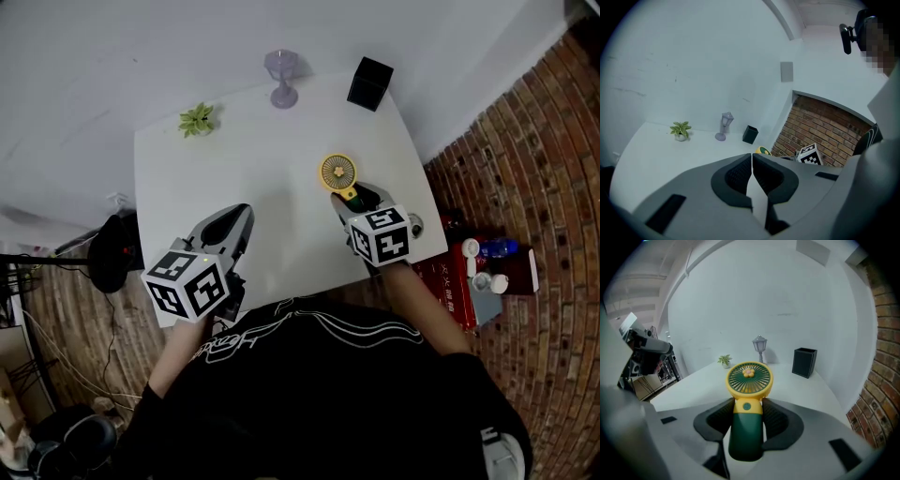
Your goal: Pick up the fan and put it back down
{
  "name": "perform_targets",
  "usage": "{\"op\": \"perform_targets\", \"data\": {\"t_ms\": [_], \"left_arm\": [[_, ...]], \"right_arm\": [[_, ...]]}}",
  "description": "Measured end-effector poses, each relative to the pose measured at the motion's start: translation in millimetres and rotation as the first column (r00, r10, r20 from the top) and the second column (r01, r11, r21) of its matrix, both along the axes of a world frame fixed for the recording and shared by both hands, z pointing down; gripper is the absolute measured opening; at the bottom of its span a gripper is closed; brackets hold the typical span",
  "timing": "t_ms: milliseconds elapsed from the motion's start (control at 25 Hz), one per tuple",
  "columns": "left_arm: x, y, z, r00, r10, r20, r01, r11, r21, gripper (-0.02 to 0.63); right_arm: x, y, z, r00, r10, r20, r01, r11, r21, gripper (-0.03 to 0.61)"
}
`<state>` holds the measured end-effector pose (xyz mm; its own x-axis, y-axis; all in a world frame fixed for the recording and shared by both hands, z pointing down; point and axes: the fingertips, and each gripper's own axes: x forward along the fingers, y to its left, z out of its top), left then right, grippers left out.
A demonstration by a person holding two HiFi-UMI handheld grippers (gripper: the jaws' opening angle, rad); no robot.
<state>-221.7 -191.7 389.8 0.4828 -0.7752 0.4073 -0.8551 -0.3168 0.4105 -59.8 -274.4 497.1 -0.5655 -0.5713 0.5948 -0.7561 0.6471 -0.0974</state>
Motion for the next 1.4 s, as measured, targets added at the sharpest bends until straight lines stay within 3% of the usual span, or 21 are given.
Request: {"op": "perform_targets", "data": {"t_ms": [560, 1280, 1400], "left_arm": [[-16.1, -24.3, 19.8, 1.000, 0.003, -0.003, -0.003, 0.999, -0.046, 0.035], [-13.5, -27.9, 21.3, 1.000, -0.011, -0.002, 0.011, 0.999, -0.044, 0.035], [-13.8, -26.2, 18.5, 1.000, -0.019, 0.002, 0.019, 0.999, -0.040, 0.035]], "right_arm": [[3.0, -11.9, 71.9, 0.991, 0.010, -0.132, -0.021, 0.996, -0.081, 0.184], [8.5, -11.8, 86.4, 0.984, -0.014, -0.176, 0.000, 0.997, -0.081, 0.190], [8.0, -12.7, 80.6, 0.987, -0.016, -0.162, 0.006, 0.998, -0.058, 0.284]]}}
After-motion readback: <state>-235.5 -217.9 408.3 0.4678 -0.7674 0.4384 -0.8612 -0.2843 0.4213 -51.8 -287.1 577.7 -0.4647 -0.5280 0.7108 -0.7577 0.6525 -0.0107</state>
